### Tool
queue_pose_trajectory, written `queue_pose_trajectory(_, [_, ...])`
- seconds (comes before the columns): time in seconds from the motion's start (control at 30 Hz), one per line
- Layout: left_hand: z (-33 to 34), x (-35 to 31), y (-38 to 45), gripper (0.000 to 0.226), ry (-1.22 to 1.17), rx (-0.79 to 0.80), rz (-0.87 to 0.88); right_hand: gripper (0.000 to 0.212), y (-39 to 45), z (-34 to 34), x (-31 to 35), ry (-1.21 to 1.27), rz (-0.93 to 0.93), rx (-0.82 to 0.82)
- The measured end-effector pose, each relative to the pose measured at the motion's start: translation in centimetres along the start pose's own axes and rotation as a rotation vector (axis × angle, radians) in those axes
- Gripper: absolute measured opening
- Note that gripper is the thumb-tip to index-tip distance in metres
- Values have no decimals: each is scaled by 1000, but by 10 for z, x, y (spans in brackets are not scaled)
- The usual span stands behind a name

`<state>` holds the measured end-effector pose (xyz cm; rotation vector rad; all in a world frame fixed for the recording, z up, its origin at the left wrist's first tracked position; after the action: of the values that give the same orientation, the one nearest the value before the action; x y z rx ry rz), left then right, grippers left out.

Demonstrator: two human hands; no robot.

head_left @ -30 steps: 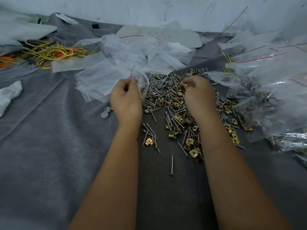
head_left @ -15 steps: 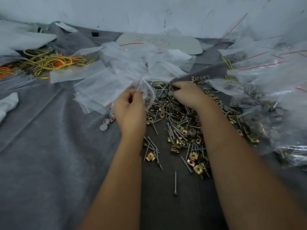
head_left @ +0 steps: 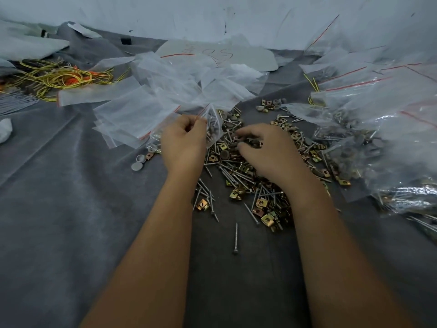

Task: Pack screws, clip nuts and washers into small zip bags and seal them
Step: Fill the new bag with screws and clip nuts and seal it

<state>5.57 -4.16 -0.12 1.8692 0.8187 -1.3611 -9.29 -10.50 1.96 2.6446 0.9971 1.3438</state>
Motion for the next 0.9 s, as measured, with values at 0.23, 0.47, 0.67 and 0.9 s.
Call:
queue_pose_trajectory(0.23, [4, -6, -3, 22, 88, 26, 110, 10, -1, -2, 3, 5, -87, -155])
queue_pose_trajectory(0.47, [3, -16, -10, 14, 98, 25, 297, 19, 0, 13, 19, -245, -341, -227])
queue_pose_trajectory(0.67, [-2, -9, -2, 17, -33, -81, 168, 33, -2, -2, 9, -150, -175, -294])
queue_pose_trajectory(0.9, [1, -11, -5, 18, -96, 12, 131, 24, -2, 12, 6, -469, -144, -36])
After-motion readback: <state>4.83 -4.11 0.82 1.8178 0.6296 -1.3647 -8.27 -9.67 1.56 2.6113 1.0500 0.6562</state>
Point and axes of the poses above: each hand's wrist, its own y-axis towards the middle knuckle, its own z-axis out of the palm, x = y × z, the point moved 3 cm from there along y, towards the middle knuckle, and after that the axes turned 6 degrees about y, right-handed, at the moved point
